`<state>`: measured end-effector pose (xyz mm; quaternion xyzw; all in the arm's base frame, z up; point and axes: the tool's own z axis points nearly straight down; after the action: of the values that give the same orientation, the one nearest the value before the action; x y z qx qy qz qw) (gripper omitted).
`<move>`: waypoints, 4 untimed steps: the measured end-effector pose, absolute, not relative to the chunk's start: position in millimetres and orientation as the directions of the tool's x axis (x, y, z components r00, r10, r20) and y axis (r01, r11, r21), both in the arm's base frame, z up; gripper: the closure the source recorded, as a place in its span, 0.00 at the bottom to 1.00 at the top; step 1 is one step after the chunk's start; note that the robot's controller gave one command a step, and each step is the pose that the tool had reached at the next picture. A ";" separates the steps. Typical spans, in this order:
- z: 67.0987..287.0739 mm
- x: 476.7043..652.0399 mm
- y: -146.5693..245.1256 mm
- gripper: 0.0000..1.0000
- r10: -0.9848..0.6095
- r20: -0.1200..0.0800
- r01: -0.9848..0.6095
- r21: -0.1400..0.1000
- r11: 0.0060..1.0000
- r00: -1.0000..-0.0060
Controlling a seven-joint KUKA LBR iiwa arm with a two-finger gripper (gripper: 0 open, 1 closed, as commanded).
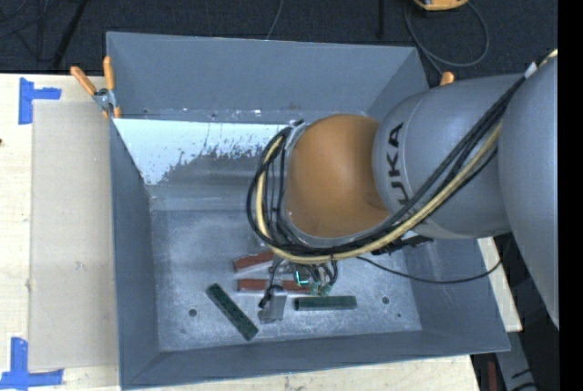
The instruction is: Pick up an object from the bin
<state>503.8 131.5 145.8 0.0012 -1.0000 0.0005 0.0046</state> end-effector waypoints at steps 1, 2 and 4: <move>66.3 563.8 86.5 0.00 -0.021 0.004 -0.021 0.000 1.000 -1.000; 67.0 564.4 87.1 0.00 -0.019 -0.001 -0.019 0.001 1.000 -1.000; 67.6 565.1 87.2 0.00 -0.008 0.000 -0.008 0.001 1.000 -1.000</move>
Offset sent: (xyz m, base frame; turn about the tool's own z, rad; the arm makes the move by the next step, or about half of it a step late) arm 0.0600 -0.0431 -0.0758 -0.0230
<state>565.1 87.2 67.6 0.0042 -1.0000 -0.0005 -0.0001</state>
